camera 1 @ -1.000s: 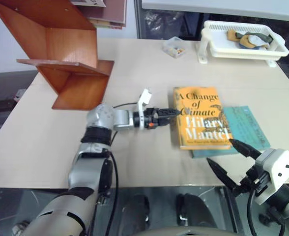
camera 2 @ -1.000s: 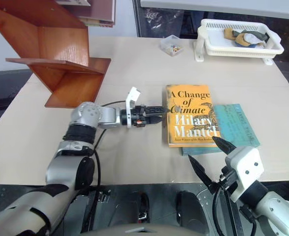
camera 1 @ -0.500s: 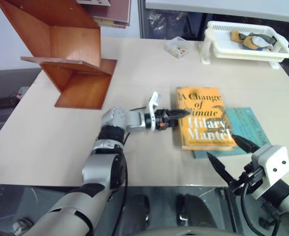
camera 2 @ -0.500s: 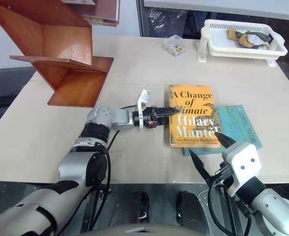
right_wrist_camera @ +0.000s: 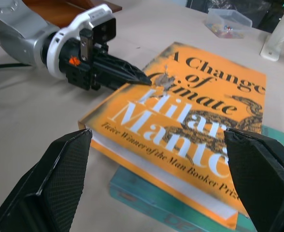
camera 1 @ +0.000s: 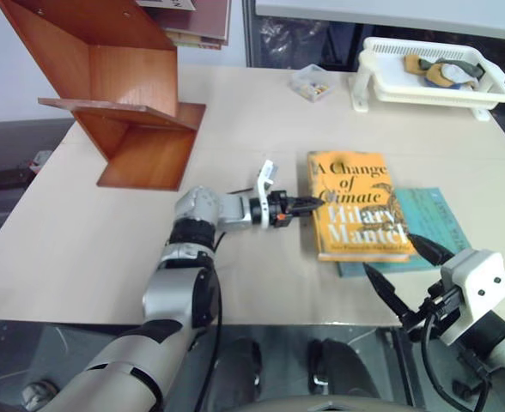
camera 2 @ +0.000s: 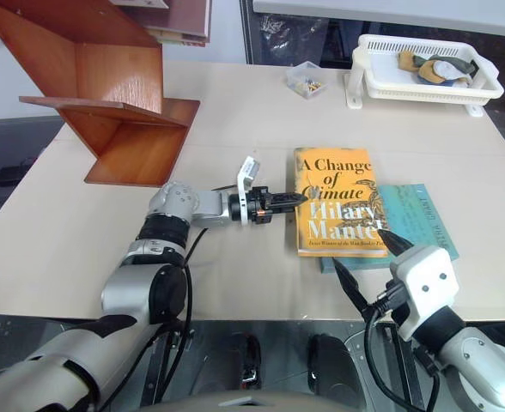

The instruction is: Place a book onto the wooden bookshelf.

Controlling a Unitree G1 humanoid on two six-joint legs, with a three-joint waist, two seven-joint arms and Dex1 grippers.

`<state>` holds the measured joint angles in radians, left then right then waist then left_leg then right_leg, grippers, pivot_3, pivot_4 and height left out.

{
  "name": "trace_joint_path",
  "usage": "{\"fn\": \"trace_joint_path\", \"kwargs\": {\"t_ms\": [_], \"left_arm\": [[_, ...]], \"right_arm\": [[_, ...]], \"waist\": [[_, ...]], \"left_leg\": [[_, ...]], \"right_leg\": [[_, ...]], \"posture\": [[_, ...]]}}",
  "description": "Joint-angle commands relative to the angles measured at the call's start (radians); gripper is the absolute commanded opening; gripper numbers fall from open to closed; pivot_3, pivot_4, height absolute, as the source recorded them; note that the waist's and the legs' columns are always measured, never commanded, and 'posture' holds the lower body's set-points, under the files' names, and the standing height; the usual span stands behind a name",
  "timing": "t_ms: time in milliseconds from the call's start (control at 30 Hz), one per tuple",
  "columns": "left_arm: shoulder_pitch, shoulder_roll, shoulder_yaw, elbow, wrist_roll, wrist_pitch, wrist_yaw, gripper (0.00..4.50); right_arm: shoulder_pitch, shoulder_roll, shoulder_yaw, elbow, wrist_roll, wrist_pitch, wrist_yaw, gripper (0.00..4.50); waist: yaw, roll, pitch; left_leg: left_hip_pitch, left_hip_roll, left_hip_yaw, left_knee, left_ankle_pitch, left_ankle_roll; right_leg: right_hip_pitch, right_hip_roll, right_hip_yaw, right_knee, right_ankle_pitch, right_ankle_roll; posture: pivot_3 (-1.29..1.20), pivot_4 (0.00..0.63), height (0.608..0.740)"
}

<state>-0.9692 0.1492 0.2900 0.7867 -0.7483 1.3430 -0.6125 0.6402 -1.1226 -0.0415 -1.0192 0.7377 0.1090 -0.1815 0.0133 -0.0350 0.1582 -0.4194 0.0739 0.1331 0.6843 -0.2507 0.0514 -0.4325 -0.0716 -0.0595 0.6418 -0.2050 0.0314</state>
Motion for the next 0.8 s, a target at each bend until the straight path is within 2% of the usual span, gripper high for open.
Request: {"fn": "trace_joint_path", "kwargs": {"t_ms": [33, 167, 233, 333, 433, 533, 600, 633, 733, 800], "left_arm": [[-0.008, 0.02, 0.065, -0.096, -0.048, 0.039, 0.016, 0.22], [0.02, 0.077, 0.101, -0.265, -0.078, 0.1, 0.04, 0.22], [0.053, 0.128, 0.082, -0.422, -0.091, 0.08, 0.019, 0.22], [0.12, 0.228, -0.032, -0.649, -0.038, -0.058, -0.071, 0.22], [0.192, 0.353, -0.164, -0.823, 0.087, -0.316, -0.192, 0.22], [0.237, 0.477, -0.24, -0.92, 0.262, -0.687, -0.316, 0.22], [0.209, 0.526, -0.231, -0.923, 0.354, -0.878, -0.314, 0.22], [0.203, 0.569, -0.241, -0.919, 0.43, -1.038, -0.34, 0.22], [0.168, 0.683, -0.249, -0.883, 0.573, -1.366, -0.402, 0.22], [0.124, 0.765, -0.248, -0.85, 0.637, -1.49, -0.432, 0.22]], "right_arm": [[-0.02, 0.0, -0.028, -0.028, 0.012, 0.005, 0.001, 4.5], [-0.062, 0.015, -0.034, -0.028, 0.029, 0.041, 0.016, 4.5], [-0.11, 0.037, -0.032, -0.028, 0.041, 0.083, 0.036, 4.5], [-0.186, 0.075, -0.029, -0.019, 0.056, 0.149, 0.08, 4.5], [-0.261, 0.11, -0.02, 0.006, 0.063, 0.197, 0.14, 4.5], [-0.35, 0.147, -0.012, 0.059, 0.069, 0.234, 0.217, 4.5], [-0.406, 0.167, -0.006, 0.103, 0.065, 0.251, 0.276, 4.5], [-0.435, 0.178, 0.001, 0.127, 0.061, 0.259, 0.306, 4.5], [-0.519, 0.216, 0.023, 0.194, 0.044, 0.278, 0.39, 4.5], [-0.57, 0.241, 0.041, 0.237, 0.031, 0.286, 0.445, 4.5]], "waist": [[-0.001, 0.0, 0.0], [-0.004, 0.0, 0.0], [-0.004, 0.0, 0.0], [-0.002, 0.0, 0.0], [0.002, 0.0, 0.0], [0.004, 0.001, 0.0], [0.004, 0.001, 0.0], [0.003, 0.001, 0.0], [0.001, 0.0, 0.001], [0.001, -0.001, 0.001]], "left_leg": [[0.0, 0.0, 0.0, 0.0, 0.0, 0.0], [0.0, 0.0, 0.0, 0.0, 0.0, 0.0], [0.0, 0.001, 0.0, 0.0, 0.0, 0.0], [0.0, 0.001, 0.0, 0.0, 0.0, -0.001], [0.0, 0.0, 0.0, 0.0, 0.001, -0.002], [0.001, 0.0, 0.0, 0.0, 0.0, -0.001], [0.001, 0.0, 0.001, 0.0, 0.0, -0.001], [0.001, 0.0, 0.0, 0.001, 0.0, 0.0], [0.0, 0.001, 0.0, 0.0, 0.0, 0.0], [0.0, 0.001, 0.0, 0.0, 0.0, 0.0]], "right_leg": [[0.0, 0.0, 0.0, 0.0, 0.0, 0.0], [0.0, 0.0, 0.0, 0.0, 0.0, 0.0], [0.0, 0.0, 0.0, 0.0, 0.0, 0.0], [0.0, 0.0, 0.0, 0.001, 0.0, 0.0], [0.0, 0.0, 0.0, 0.001, 0.002, -0.003], [0.001, -0.001, -0.001, 0.0, 0.002, -0.004], [0.001, -0.001, -0.001, 0.0, 0.002, -0.005], [0.001, -0.001, -0.001, 0.0, 0.002, -0.005], [0.001, 0.0, -0.001, -0.001, 0.002, -0.005], [0.0, 0.0, -0.001, -0.001, 0.002, -0.005]], "posture": [[0.0, 0.15, 0.74], [0.0, 0.15, 0.74], [0.0, 0.15, 0.74], [0.0, 0.15, 0.74], [0.0, 0.15, 0.74], [0.0, 0.15, 0.74], [0.0, 0.15, 0.74], [0.0, 0.15, 0.74], [0.0, 0.15, 0.74], [0.0, 0.15, 0.74]]}}
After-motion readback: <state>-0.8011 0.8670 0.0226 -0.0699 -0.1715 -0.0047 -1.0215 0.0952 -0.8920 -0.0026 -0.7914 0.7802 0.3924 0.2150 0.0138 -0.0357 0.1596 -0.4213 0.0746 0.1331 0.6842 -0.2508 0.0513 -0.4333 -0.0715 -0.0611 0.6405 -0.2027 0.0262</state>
